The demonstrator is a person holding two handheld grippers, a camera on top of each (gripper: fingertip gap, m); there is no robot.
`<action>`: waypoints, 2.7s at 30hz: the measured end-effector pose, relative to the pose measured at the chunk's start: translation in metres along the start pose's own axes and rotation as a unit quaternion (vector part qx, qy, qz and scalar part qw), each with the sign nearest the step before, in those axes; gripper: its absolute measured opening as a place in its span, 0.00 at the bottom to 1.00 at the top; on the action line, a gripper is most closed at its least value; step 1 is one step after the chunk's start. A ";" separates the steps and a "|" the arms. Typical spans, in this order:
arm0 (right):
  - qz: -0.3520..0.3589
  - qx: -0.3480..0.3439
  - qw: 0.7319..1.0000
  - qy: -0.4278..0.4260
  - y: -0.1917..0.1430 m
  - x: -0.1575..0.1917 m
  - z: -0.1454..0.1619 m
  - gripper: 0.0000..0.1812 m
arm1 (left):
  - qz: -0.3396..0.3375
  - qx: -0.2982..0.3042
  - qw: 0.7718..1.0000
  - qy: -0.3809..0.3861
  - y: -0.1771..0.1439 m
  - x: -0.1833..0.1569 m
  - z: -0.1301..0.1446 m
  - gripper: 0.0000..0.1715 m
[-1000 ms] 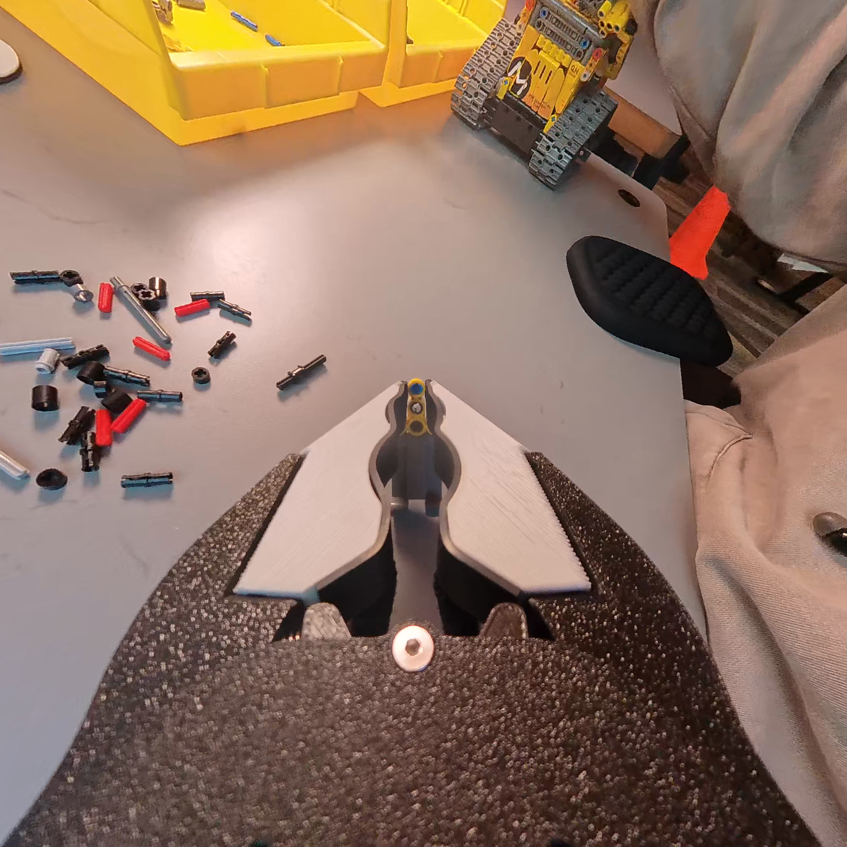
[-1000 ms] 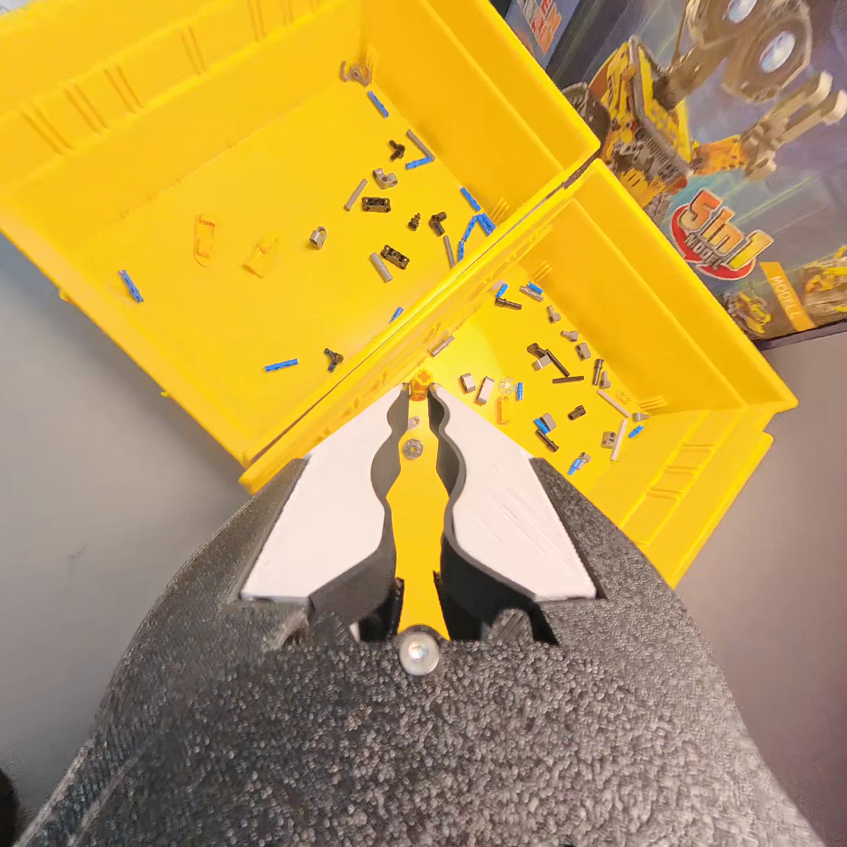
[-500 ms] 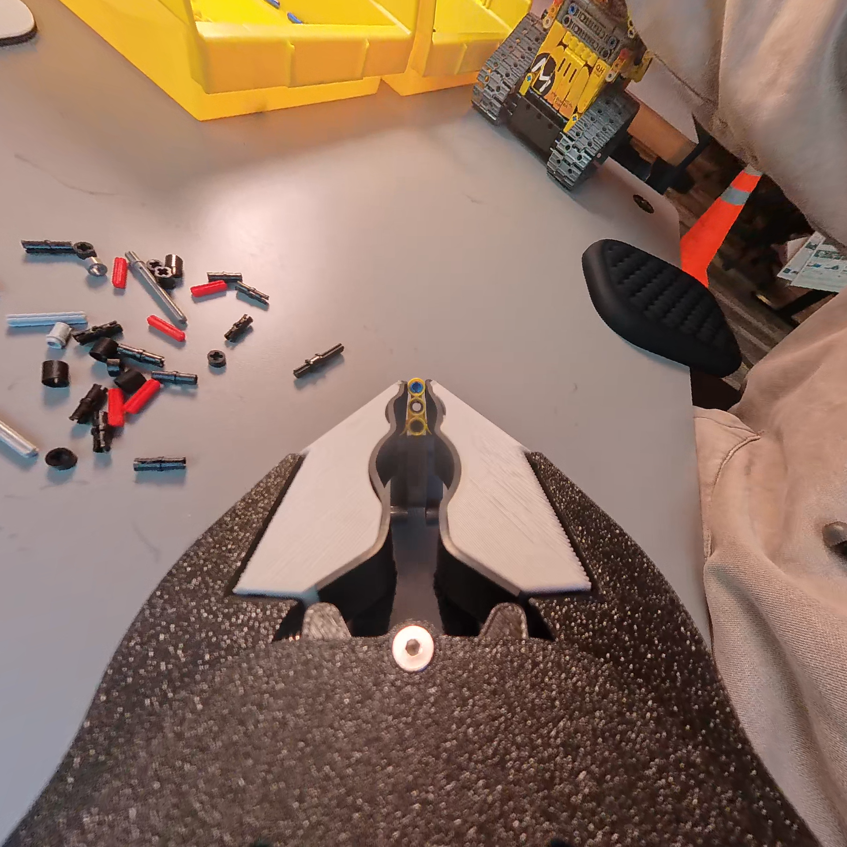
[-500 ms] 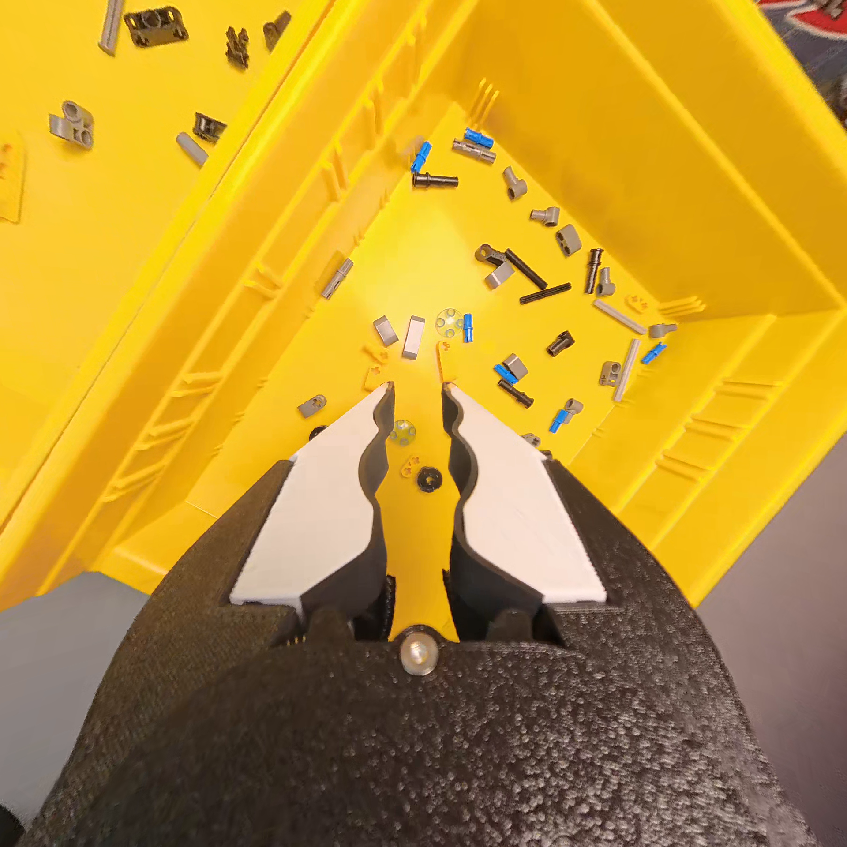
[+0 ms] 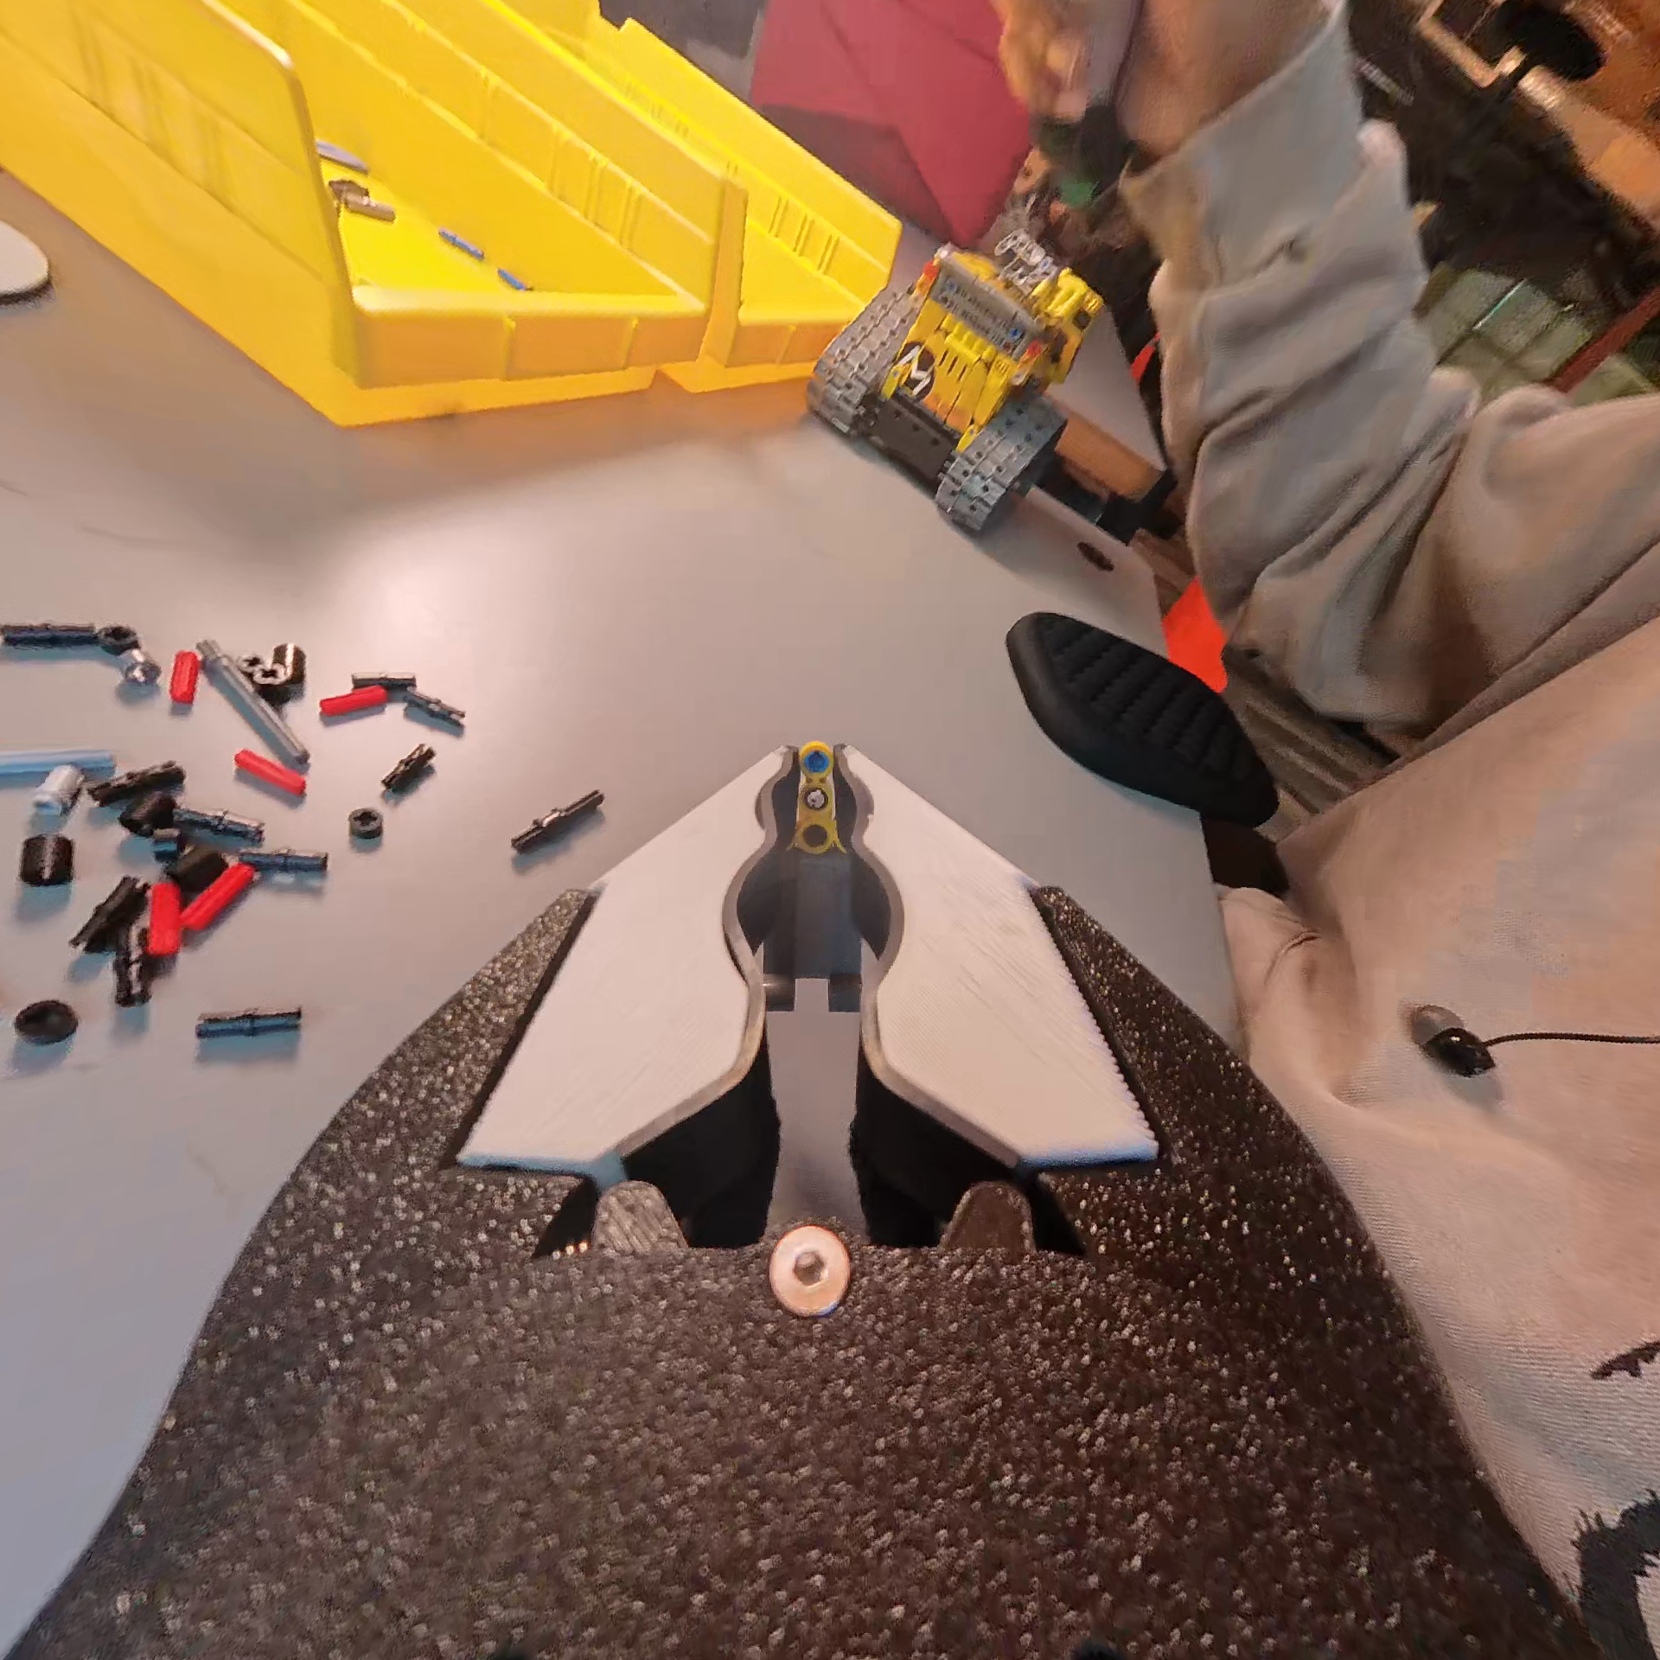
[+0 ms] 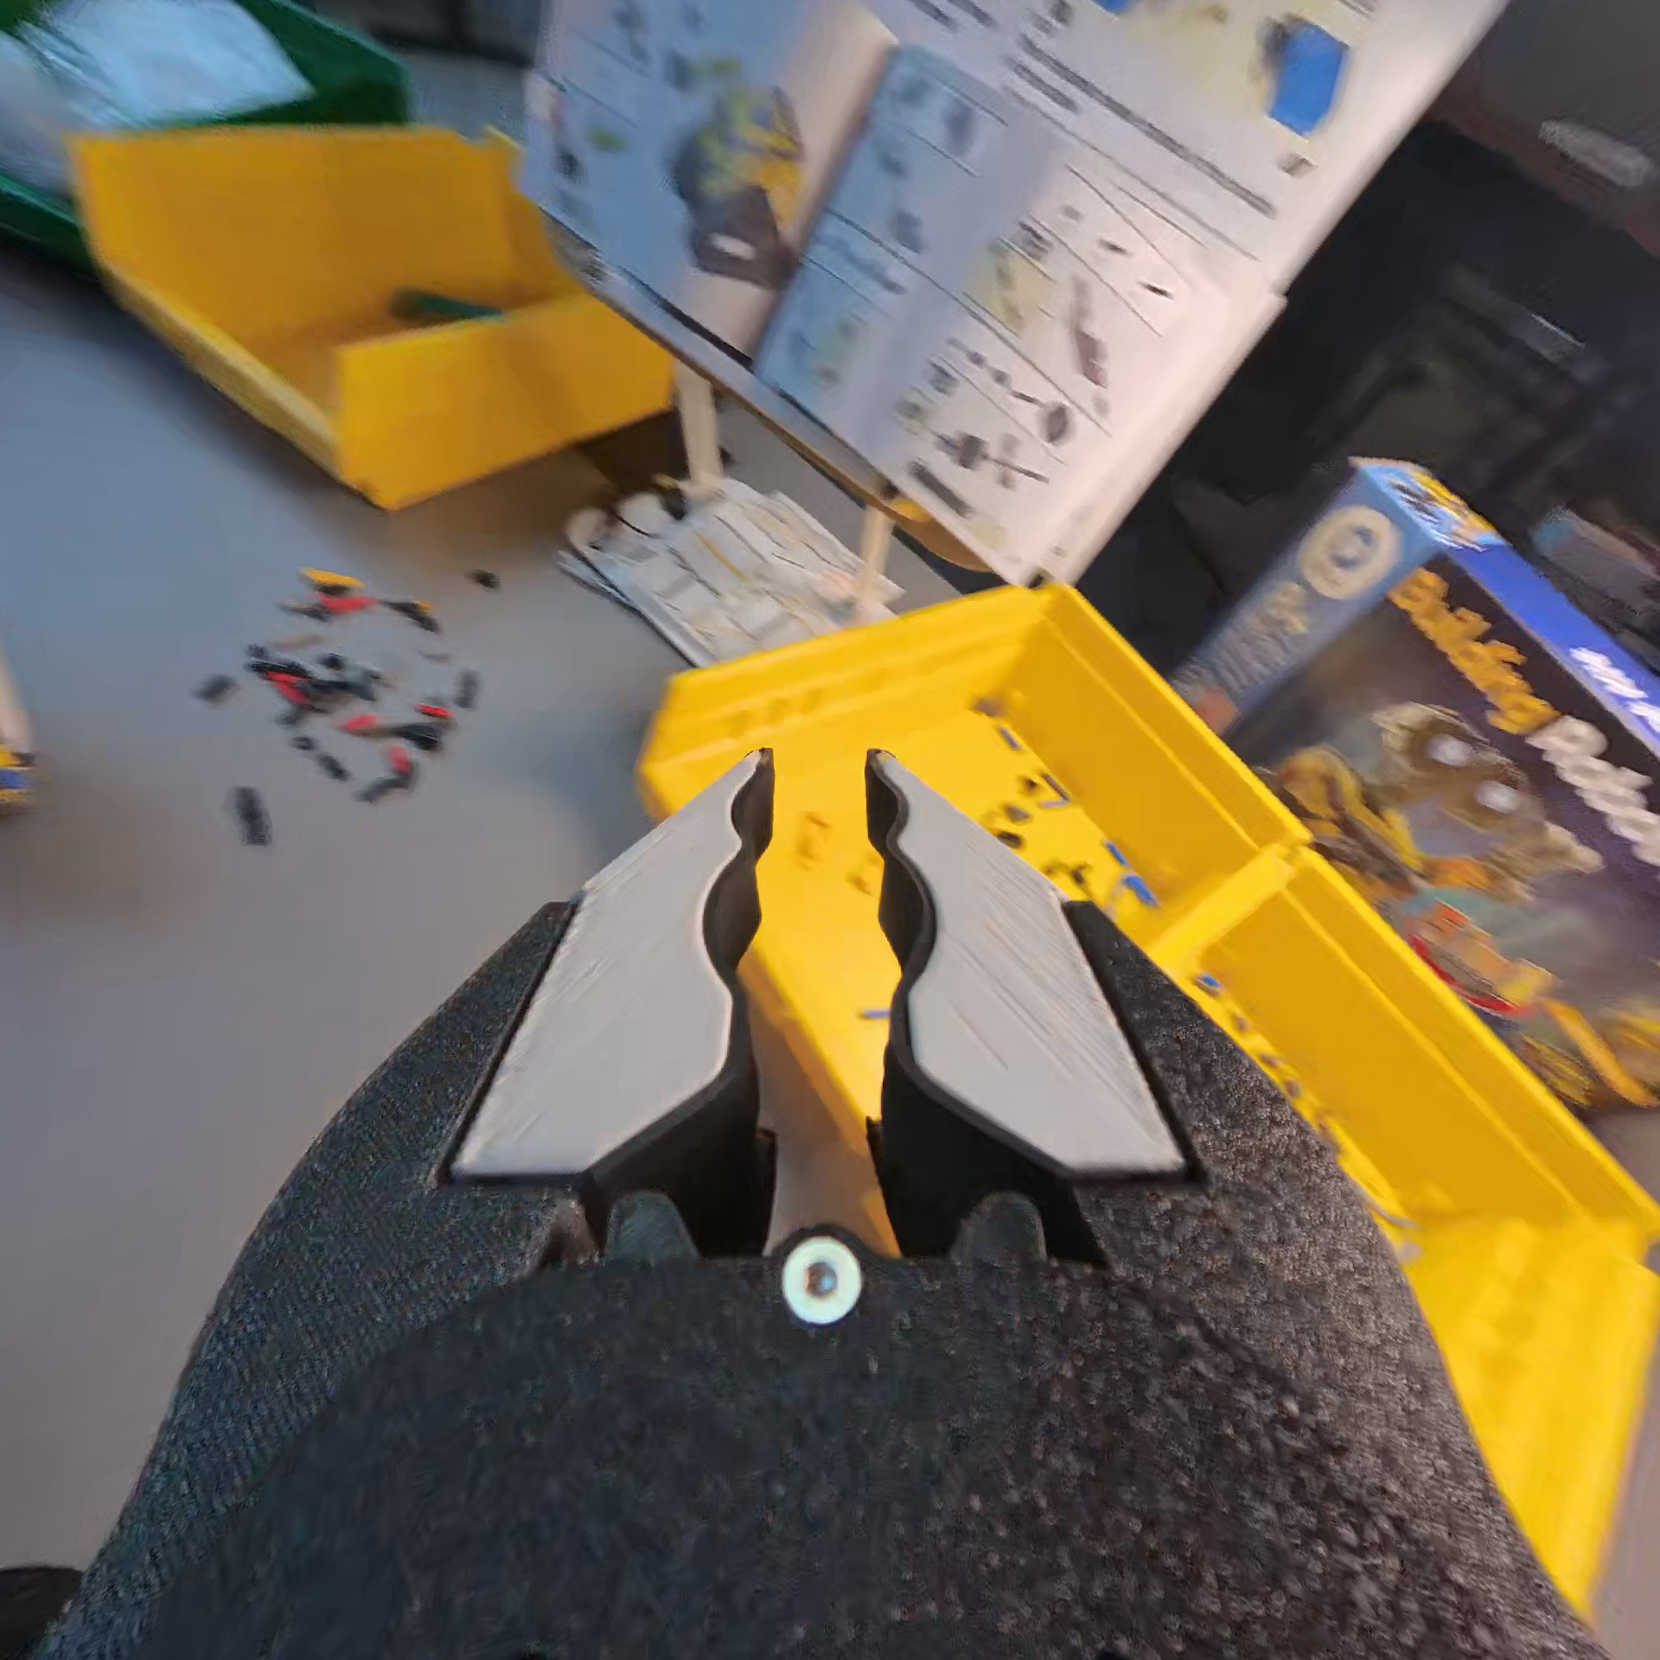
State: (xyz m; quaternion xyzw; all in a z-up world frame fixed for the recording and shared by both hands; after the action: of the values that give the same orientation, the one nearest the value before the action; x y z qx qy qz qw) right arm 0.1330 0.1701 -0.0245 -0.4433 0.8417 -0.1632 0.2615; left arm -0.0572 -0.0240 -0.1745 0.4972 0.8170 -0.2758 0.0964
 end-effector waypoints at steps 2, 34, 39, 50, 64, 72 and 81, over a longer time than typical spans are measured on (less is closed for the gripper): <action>-0.102 -0.079 0.991 0.015 0.007 0.065 -0.007 0.10 | 0.025 -0.023 0.999 0.002 -0.001 -0.008 -0.006 0.04; -0.407 -0.191 0.890 0.082 0.057 0.275 0.019 0.13 | 0.109 -0.124 0.986 0.005 -0.005 -0.030 -0.029 0.04; -0.400 -0.214 0.886 0.096 0.051 0.263 0.014 0.12 | 0.104 -0.140 0.985 -0.001 -0.013 -0.027 -0.033 0.09; -0.421 -0.253 0.863 0.116 0.038 0.264 0.004 0.09 | 0.108 -0.050 0.992 0.040 0.021 -0.046 -0.014 0.16; -0.435 -0.249 0.852 0.152 0.038 0.254 0.005 0.03 | 0.097 -0.026 0.994 0.039 0.021 -0.042 -0.008 0.15; -0.442 -0.241 0.850 0.152 0.038 0.251 0.007 0.02 | 0.098 -0.045 0.993 0.041 0.013 -0.043 -0.013 0.22; -0.457 -0.212 0.857 0.107 0.038 0.267 0.014 0.02 | 0.096 -0.064 0.991 0.068 -0.004 -0.045 -0.019 0.05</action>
State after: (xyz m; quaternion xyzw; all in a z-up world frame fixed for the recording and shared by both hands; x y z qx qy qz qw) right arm -0.0094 -0.0311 -0.1345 -0.8025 0.5818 -0.1279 -0.0343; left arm -0.0362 -0.0492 -0.1378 0.5840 0.7858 -0.1782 0.0979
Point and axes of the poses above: each gripper's, where its closed fingertips meet, y out along the fingers, z out of its underside, x = y × z across the jaws, the point moved 2 cm from there along -y, back along the fingers, and after that the axes turned 8 degrees about x, right-handed, at the moved point
